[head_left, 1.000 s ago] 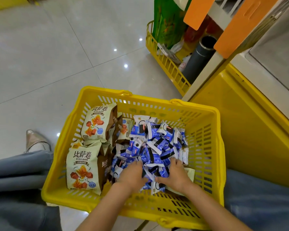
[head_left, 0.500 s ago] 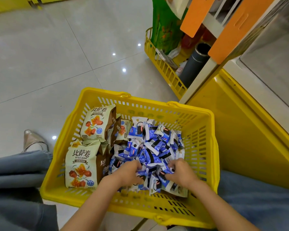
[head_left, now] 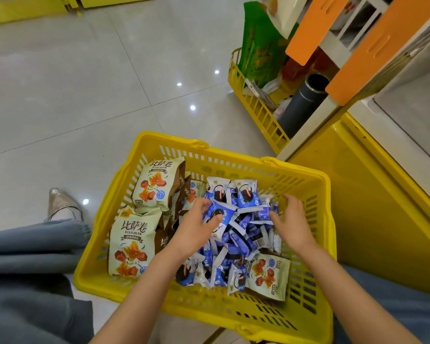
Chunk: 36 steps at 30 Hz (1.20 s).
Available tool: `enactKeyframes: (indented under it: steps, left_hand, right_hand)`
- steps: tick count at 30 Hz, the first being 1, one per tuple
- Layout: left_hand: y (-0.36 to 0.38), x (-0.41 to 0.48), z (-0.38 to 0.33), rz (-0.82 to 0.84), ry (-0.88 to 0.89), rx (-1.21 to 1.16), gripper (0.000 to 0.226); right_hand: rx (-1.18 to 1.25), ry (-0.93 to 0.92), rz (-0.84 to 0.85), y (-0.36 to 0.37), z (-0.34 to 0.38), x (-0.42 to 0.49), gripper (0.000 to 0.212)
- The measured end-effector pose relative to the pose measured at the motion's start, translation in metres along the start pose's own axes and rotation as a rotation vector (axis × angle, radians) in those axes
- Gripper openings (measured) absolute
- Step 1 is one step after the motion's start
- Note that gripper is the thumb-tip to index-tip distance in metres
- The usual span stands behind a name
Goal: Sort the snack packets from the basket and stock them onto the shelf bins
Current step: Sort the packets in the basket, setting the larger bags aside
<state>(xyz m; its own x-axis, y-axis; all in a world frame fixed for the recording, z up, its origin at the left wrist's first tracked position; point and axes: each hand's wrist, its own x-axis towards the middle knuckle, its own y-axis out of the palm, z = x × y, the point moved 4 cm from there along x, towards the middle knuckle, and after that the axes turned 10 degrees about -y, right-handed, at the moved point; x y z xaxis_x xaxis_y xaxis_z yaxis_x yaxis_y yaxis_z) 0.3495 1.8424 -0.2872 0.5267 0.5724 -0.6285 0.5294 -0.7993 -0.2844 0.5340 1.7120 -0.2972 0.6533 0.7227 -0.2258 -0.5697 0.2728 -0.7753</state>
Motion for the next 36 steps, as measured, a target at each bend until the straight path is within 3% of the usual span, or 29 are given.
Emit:
enactKeyframes:
  steps: [2,6,9,15,21,24,26,30,33,36]
  left_hand:
    - [-0.001,-0.002,0.003,-0.013,0.021,0.004,0.046]
    - [0.000,-0.008,0.006,-0.021,0.040,-0.013,0.045]
    - [-0.003,-0.013,0.008,-0.034,0.049,-0.020,0.046]
    - [-0.014,-0.030,0.008,-0.097,0.124,0.050,0.044]
    - [-0.038,-0.057,-0.001,-0.247,0.229,-0.007,0.037]
    - [-0.059,-0.074,-0.005,-0.381,0.288,-0.070,0.032]
    - [-0.076,-0.086,-0.008,-0.475,0.316,-0.132,0.027]
    - [-0.106,-0.103,-0.012,-0.631,0.363,-0.268,0.025]
    - [-0.128,-0.117,-0.012,-0.729,0.396,-0.377,0.018]
    - [-0.147,-0.124,-0.006,-0.761,0.379,-0.466,0.017]
  right_hand:
    - [-0.041,0.008,0.064,0.013,-0.010,-0.019,0.044]
    - [-0.102,0.092,0.330,0.042,-0.034,-0.057,0.046]
    - [-0.338,0.103,0.497,0.050,-0.039,-0.065,0.039]
    - [-0.582,0.019,0.479,0.034,-0.016,-0.061,0.017]
    - [-0.660,-0.186,0.436,-0.007,0.028,-0.057,0.021]
    - [-0.619,-0.293,0.361,-0.038,0.063,-0.052,0.016]
    - [-0.515,-0.415,0.212,-0.052,0.091,-0.055,0.008]
    - [-0.041,-0.424,-0.052,-0.046,0.140,-0.069,0.009]
    - [0.300,-0.273,-0.054,-0.011,0.168,-0.072,0.004]
    - [0.481,-0.095,0.147,0.043,0.187,-0.084,0.006]
